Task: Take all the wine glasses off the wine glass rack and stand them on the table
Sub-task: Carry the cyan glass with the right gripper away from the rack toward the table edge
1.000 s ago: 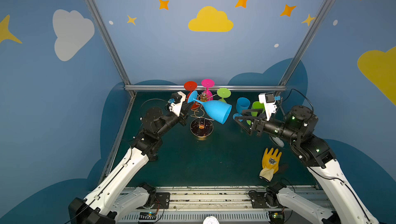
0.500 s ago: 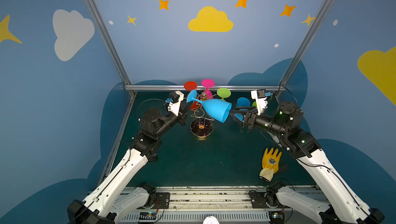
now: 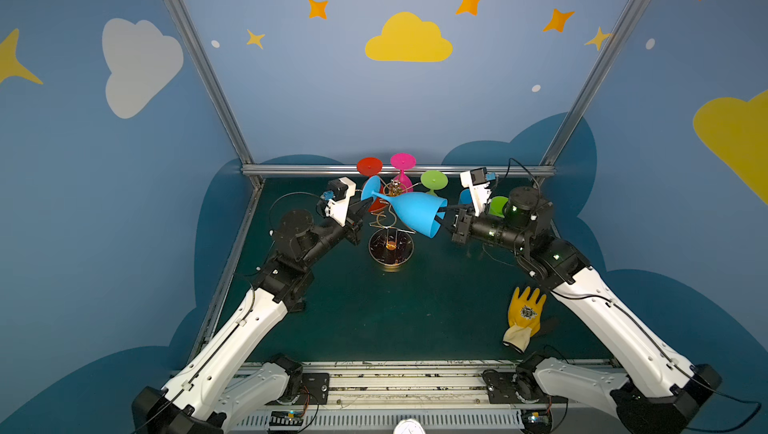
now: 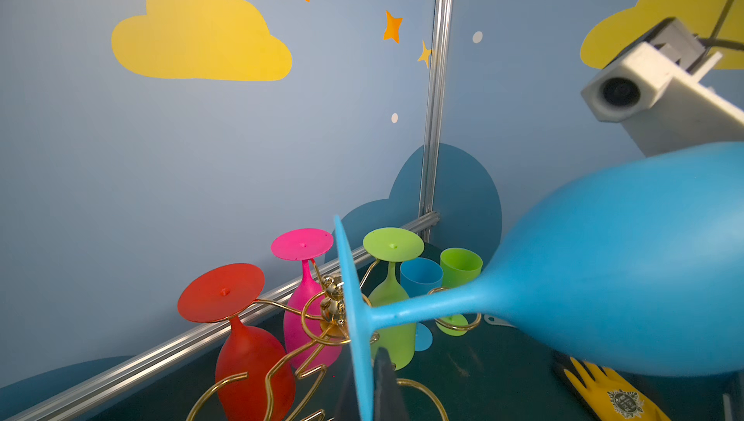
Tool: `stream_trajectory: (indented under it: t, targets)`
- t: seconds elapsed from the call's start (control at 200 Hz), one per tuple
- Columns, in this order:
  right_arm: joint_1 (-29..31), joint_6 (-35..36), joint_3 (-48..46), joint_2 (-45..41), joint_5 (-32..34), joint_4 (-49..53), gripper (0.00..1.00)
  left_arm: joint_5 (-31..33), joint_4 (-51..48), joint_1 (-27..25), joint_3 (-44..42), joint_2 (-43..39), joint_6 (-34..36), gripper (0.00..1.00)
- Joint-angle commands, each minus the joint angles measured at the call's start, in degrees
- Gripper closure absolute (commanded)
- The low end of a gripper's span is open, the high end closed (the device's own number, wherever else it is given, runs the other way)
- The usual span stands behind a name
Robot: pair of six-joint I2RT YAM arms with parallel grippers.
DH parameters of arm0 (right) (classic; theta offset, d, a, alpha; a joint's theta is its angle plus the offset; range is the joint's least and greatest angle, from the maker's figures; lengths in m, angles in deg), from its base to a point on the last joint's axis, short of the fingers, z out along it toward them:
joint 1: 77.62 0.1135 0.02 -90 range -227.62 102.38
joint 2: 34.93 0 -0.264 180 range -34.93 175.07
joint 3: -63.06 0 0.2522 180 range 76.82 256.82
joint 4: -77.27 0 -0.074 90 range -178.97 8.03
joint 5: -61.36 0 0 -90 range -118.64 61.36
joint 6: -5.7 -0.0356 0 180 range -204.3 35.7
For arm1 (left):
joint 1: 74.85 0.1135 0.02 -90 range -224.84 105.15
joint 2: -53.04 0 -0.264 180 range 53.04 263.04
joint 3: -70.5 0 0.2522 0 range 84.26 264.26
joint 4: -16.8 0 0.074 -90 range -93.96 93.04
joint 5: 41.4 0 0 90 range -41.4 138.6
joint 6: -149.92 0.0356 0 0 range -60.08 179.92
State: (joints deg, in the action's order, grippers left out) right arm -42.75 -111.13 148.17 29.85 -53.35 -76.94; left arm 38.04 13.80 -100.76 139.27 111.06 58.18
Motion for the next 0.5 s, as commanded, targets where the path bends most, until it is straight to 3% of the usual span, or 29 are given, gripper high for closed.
stream_trajectory:
  t: [0.0, 0.085, 0.195, 0.255, 0.335, 0.491]
  targets:
    - [0.1, 0.2, 2.1, -1.6, 2.2, -1.0, 1.0, -0.1, 1.6, 0.2, -0.5, -0.9, 0.1, 0.95]
    - [0.1, 0.5, 2.0, -2.8, 3.8, -0.5, 1.0, 0.3, 2.1, 0.4, -0.9, -1.1, 0.1, 0.8]
    - [-0.5, 2.0, 2.5, -5.0, 6.6, 2.0, 1.0, 2.1, 1.9, 0.5, -1.3, -1.5, 0.3, 0.4]
    - [-1.1, 4.0, 3.9, -6.6, 8.7, 5.5, 1.0, 4.3, 1.2, 0.7, -1.3, -1.9, 0.5, 0.26]
    - [-1.5, 7.4, 6.5, -9.1, 12.2, 11.8, 1.0, 6.6, 0.4, 1.6, -1.4, -2.5, 0.7, 0.17]
    - [-2.0, 13.7, 12.3, -13.7, 20.6, 25.7, 1.0, 7.8, -0.1, 6.8, -1.8, -3.0, -2.7, 0.08]
